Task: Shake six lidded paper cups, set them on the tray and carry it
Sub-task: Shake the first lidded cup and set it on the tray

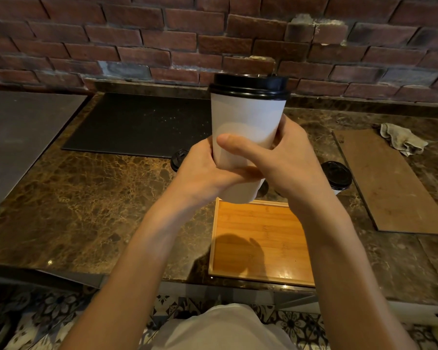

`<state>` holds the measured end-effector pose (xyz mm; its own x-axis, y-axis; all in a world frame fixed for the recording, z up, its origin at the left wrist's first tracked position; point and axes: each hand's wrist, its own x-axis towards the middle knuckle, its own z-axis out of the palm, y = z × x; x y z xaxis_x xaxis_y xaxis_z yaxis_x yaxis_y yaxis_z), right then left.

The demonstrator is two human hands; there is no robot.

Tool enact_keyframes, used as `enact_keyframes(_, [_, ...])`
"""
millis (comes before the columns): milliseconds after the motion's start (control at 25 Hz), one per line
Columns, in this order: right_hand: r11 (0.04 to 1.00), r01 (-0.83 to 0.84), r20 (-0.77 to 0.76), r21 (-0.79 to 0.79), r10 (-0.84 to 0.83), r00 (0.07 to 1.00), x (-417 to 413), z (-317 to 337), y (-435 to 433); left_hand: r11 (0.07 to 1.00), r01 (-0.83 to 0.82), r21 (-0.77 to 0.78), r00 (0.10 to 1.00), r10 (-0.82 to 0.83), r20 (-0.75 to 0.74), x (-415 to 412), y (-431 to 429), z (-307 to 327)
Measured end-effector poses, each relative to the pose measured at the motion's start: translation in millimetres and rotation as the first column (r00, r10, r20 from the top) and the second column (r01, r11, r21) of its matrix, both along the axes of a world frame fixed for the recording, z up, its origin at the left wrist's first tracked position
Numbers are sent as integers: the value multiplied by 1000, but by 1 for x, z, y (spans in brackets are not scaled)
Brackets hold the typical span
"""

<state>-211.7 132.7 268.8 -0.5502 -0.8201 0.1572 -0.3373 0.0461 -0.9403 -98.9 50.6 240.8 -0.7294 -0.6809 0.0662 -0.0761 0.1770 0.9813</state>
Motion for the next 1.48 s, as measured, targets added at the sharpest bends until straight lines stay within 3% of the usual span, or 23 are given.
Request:
enact_keyframes(400, [983, -155, 105, -102, 165, 981, -10, 6, 7, 998, 69, 15, 997, -68, -48, 2, -1, 4])
enact_keyframes(680, [956, -257, 221, -144, 284, 933, -18, 1, 8, 962, 258, 92, 961, -246, -128, 6, 0, 11])
enact_keyframes(920, [937, -335, 170, -103, 348, 922, -22, 0, 9, 957, 280, 71, 951, -266, -156, 5, 0, 6])
enact_keyframes(1480, [999, 25, -28, -27, -26, 999, 1, -7, -7, 999, 21, -28, 999, -22, -44, -3, -4, -2])
